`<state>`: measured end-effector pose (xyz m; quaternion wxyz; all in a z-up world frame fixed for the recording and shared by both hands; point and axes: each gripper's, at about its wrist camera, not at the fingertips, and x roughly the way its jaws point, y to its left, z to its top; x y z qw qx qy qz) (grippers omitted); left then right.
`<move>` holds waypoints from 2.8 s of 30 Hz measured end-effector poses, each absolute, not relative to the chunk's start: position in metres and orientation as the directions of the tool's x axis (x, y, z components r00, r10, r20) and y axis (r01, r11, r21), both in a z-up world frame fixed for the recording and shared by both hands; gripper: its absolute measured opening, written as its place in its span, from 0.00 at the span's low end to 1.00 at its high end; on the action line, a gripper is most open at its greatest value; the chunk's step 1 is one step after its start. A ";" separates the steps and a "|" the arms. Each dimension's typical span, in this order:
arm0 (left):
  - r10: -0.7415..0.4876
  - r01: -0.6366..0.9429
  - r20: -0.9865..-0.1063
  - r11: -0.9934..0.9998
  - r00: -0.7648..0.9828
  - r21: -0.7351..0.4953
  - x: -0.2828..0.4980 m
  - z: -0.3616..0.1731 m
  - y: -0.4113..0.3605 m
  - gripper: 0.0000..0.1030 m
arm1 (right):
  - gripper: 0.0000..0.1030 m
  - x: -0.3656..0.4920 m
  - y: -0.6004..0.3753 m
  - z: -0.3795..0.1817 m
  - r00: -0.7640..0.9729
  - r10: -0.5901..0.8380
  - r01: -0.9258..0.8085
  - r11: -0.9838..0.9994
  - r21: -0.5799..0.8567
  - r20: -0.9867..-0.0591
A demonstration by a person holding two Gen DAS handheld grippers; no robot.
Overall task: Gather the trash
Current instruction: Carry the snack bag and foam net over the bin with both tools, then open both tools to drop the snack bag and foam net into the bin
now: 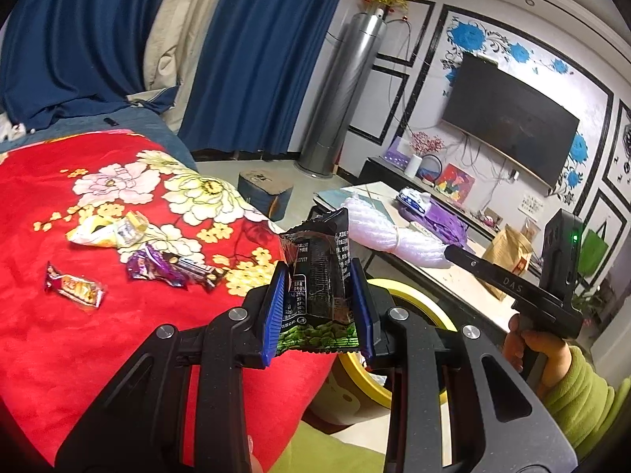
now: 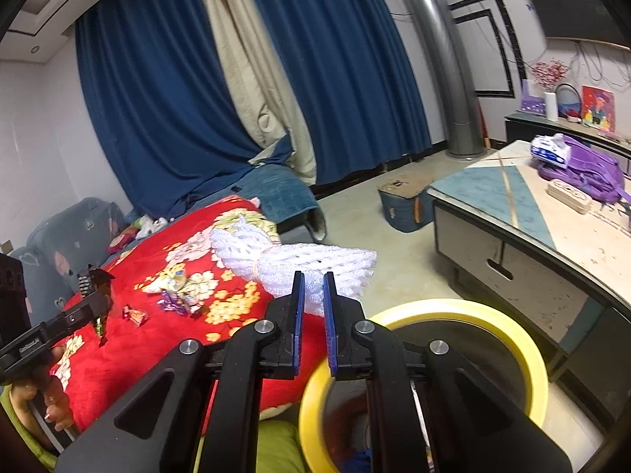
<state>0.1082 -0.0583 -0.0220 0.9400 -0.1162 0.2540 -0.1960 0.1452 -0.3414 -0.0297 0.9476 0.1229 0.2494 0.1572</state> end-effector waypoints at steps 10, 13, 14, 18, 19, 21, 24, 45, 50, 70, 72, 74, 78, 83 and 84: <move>-0.463 0.381 -0.455 0.886 0.761 -0.264 0.105 -0.023 -0.090 0.23 | 0.09 0.129 -0.377 -0.045 0.842 0.301 -0.154 0.930 0.334 -0.448; -0.484 0.411 -0.465 0.875 0.741 -0.256 0.107 -0.024 -0.102 0.23 | 0.09 0.123 -0.386 -0.048 0.848 0.279 -0.129 0.933 0.335 -0.451; -0.494 0.420 -0.467 0.869 0.734 -0.260 0.107 -0.024 -0.106 0.23 | 0.09 0.121 -0.389 -0.049 0.850 0.272 -0.122 0.935 0.334 -0.451; -0.522 0.445 -0.482 0.853 0.704 -0.273 0.113 -0.026 -0.122 0.23 | 0.09 0.113 -0.398 -0.051 0.860 0.236 -0.095 0.945 0.312 -0.452; -0.525 0.451 -0.485 0.851 0.700 -0.270 0.114 -0.027 -0.126 0.23 | 0.09 0.112 -0.400 -0.052 0.862 0.228 -0.089 0.947 0.307 -0.453; -0.538 0.466 -0.495 0.842 0.683 -0.272 0.118 -0.028 -0.136 0.23 | 0.09 0.109 -0.406 -0.055 0.863 0.211 -0.072 0.950 0.303 -0.459; -0.550 0.482 -0.514 0.832 0.658 -0.273 0.124 -0.031 -0.151 0.23 | 0.09 0.105 -0.415 -0.062 0.864 0.189 -0.045 0.952 0.303 -0.466; -0.605 0.570 -0.564 0.778 0.562 -0.266 0.151 -0.050 -0.219 0.23 | 0.09 0.094 -0.452 -0.100 0.837 0.087 0.075 0.960 0.270 -0.541; -0.609 0.586 -0.579 0.768 0.542 -0.258 0.158 -0.056 -0.233 0.23 | 0.09 0.092 -0.459 -0.108 0.827 0.076 0.095 0.957 0.273 -0.557; -0.612 0.608 -0.629 0.749 0.479 -0.265 0.180 -0.075 -0.256 0.33 | 0.14 0.099 -0.465 -0.126 0.777 0.114 0.095 0.951 0.295 -0.618; -0.606 0.604 -0.631 0.753 0.484 -0.261 0.180 -0.075 -0.255 0.40 | 0.24 0.099 -0.469 -0.126 0.782 0.140 0.093 0.937 0.336 -0.607; -0.596 0.594 -0.634 0.763 0.493 -0.256 0.179 -0.074 -0.253 0.54 | 0.42 0.097 -0.473 -0.126 0.789 0.131 0.114 0.929 0.352 -0.601; -0.590 0.572 -0.629 0.776 0.506 -0.267 0.179 -0.073 -0.245 0.69 | 0.47 0.095 -0.482 -0.127 0.794 0.115 0.155 0.911 0.382 -0.597; -0.576 0.547 -0.627 0.792 0.524 -0.271 0.175 -0.072 -0.238 0.89 | 0.51 0.093 -0.486 -0.128 0.798 0.115 0.170 0.898 0.405 -0.591; -0.570 0.540 -0.627 0.798 0.531 -0.268 0.174 -0.071 -0.236 0.89 | 0.52 0.093 -0.485 -0.127 0.799 0.116 0.170 0.898 0.406 -0.590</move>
